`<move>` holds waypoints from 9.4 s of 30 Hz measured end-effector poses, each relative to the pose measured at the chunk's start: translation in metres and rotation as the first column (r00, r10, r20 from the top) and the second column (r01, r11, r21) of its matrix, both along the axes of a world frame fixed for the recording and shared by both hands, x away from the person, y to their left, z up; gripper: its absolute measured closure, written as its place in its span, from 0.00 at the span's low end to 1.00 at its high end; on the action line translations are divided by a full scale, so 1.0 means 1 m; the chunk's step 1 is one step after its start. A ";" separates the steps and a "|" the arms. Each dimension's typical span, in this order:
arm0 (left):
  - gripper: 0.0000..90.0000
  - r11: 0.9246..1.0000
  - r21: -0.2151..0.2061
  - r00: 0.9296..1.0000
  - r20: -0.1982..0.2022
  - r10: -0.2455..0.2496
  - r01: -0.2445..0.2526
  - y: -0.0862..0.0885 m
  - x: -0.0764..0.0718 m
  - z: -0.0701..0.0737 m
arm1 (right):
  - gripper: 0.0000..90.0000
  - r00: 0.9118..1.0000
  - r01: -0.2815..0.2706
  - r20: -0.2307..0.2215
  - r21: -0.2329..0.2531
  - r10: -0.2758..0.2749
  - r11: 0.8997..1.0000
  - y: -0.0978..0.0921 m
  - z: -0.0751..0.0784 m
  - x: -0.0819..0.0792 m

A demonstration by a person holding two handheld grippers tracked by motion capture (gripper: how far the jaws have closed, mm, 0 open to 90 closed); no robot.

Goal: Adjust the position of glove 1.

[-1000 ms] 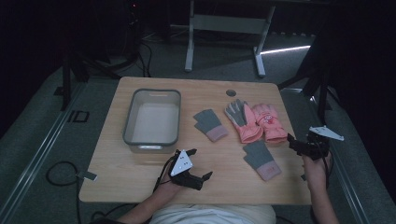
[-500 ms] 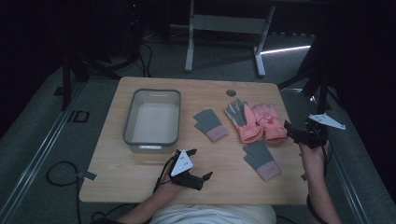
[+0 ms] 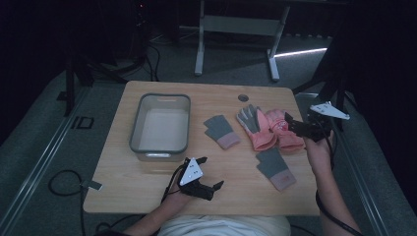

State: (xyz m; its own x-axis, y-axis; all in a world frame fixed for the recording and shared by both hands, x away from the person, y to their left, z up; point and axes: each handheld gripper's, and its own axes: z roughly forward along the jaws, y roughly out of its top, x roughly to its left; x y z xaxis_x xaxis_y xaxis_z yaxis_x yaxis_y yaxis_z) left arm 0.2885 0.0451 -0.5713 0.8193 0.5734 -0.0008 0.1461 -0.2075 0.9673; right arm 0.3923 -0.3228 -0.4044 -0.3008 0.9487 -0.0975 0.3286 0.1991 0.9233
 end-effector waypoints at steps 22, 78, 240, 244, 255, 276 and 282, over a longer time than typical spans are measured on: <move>0.00 1.000 0.003 1.000 -0.002 0.002 -0.002 0.000 0.000 0.000 | 0.14 0.966 -0.221 -0.128 0.033 0.224 0.975 0.077 -0.007 0.027; 0.00 1.000 -0.003 1.000 -0.007 -0.016 0.016 -0.001 -0.001 0.000 | 0.79 0.829 -0.369 -0.483 -0.093 0.283 0.925 0.182 -0.142 0.109; 0.00 1.000 0.028 1.000 0.008 0.010 -0.011 -0.004 -0.003 0.000 | 0.82 0.862 0.141 -0.494 0.009 -0.118 0.990 0.027 -0.140 -0.070; 0.00 1.000 0.026 1.000 0.006 0.009 -0.009 -0.004 -0.003 0.000 | 0.75 0.860 0.121 -0.500 0.011 -0.100 0.993 0.026 -0.137 -0.070; 0.00 1.000 0.022 1.000 0.004 0.007 -0.007 -0.004 -0.003 0.000 | 0.66 0.875 -0.110 -0.474 -0.001 0.096 0.994 0.007 -0.125 -0.068; 0.00 1.000 0.018 1.000 0.001 0.006 -0.006 -0.003 -0.003 0.000 | 0.89 0.877 -0.101 -0.480 -0.110 0.036 0.989 0.021 -0.139 -0.077; 0.00 1.000 0.018 1.000 0.001 0.005 -0.005 -0.003 -0.003 0.000 | 0.94 0.877 -0.054 -0.480 -0.076 0.011 0.996 0.020 -0.136 -0.077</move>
State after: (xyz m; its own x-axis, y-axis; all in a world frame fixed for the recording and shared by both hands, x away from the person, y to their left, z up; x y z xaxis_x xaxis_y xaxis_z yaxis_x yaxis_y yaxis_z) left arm 0.2859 0.0418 -0.5711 0.8165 0.5772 0.0097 0.1467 -0.2238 0.9635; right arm 0.3149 -0.3029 -0.5403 -0.3619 0.9321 -0.0128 0.7179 0.2874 0.6340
